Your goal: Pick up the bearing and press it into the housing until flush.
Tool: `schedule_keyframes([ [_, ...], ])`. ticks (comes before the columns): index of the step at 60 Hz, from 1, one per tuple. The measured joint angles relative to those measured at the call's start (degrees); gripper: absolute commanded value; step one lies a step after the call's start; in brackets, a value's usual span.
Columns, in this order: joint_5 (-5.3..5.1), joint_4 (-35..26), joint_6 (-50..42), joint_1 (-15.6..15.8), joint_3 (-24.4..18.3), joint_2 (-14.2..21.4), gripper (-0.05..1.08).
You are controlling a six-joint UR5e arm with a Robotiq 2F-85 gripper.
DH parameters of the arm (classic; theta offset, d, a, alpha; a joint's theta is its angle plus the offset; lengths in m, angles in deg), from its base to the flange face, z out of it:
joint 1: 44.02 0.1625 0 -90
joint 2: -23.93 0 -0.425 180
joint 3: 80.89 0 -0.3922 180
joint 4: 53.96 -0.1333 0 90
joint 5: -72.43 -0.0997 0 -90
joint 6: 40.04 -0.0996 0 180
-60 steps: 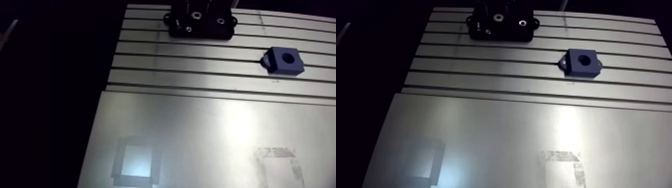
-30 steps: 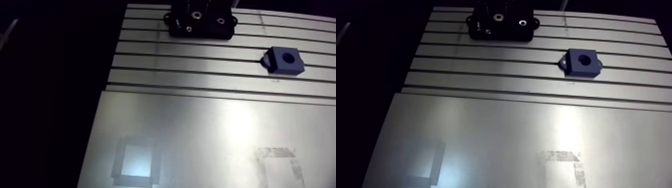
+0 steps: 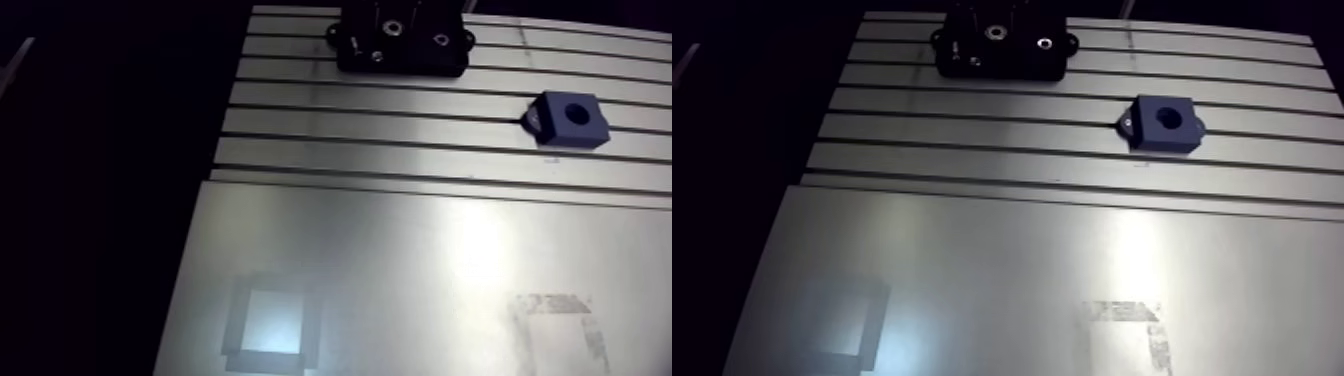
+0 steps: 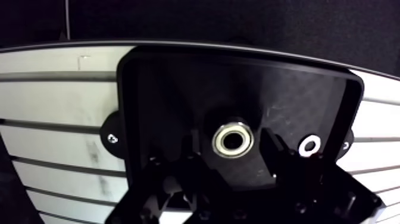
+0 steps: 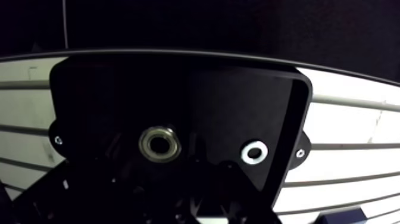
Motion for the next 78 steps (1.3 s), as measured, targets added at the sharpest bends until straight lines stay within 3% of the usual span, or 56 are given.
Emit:
schedule_keyframes([
  [78,0.21,0.2,0.0,0.0,0.5,0.0,0.54],
])
